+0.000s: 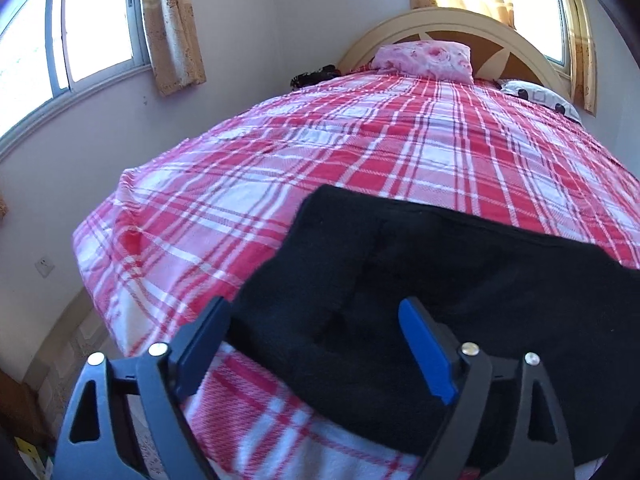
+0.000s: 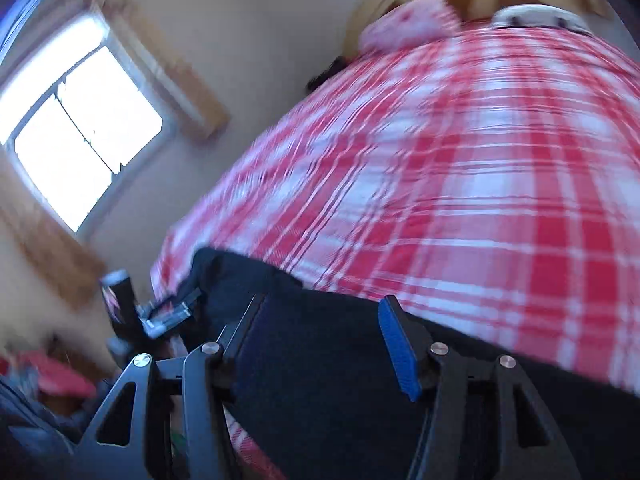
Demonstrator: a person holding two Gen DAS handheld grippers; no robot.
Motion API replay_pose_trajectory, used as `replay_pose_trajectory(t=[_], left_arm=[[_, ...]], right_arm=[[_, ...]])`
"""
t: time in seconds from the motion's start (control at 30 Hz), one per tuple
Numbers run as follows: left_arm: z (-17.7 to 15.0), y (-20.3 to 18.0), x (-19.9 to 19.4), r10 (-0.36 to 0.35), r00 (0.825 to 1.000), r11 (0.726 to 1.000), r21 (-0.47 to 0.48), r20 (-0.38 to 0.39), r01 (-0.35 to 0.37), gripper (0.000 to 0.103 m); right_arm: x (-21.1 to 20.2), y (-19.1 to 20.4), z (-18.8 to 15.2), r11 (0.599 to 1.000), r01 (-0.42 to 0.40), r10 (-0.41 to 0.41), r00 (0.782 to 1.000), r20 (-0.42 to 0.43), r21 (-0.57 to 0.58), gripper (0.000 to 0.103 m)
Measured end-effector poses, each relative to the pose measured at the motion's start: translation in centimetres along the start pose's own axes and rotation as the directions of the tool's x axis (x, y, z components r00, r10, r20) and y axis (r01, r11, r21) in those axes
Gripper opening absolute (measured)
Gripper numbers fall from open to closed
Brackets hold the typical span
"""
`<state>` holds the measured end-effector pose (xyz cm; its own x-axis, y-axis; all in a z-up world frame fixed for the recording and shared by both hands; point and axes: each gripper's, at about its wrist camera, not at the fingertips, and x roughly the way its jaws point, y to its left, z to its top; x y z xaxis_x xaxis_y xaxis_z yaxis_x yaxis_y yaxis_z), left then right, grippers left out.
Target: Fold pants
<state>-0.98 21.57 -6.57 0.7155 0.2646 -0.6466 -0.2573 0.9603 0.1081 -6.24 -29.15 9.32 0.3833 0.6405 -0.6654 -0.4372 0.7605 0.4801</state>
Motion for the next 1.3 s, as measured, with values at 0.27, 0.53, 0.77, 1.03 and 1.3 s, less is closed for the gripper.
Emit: replay_pose_trajectory(t=[0.27,0.53,0.77,1.03,1.3], left_arm=[[-0.9,2.6,1.9,-0.081,0.995,0.983,-0.172,-0.057,0.07,0.1],[-0.7,2.1,1.9,-0.051,0.997,0.988,-0.149,-0.062,0.041,0.101],[-0.7,1.9,1.8,-0.035,0.998,0.99,-0.142,-0.058,0.027,0.101],[-0.7,1.8,1.7,-0.038,0.998,0.99,-0.139,-0.055,0.03,0.101],[-0.8,2.1,1.8,-0.045,0.997,0.989,-0.144,-0.06,0.036,0.101]], right_arm=[[5.7,-2.1,2.4,0.998,-0.036,0.027,0.979,-0.202,-0.045,0.059],[4.9,0.2,0.2,0.988,-0.098,0.055,0.945,-0.321,-0.119,0.059],[3.1,4.5,-2.2,0.974,-0.107,0.042,0.952,-0.303,-0.201,0.059],[3.8,4.3,-2.2,0.975,-0.047,-0.018,0.958,-0.287,-0.218,0.059],[7.0,-0.6,2.2,0.993,-0.051,0.023,0.967,-0.255,-0.106,0.059]])
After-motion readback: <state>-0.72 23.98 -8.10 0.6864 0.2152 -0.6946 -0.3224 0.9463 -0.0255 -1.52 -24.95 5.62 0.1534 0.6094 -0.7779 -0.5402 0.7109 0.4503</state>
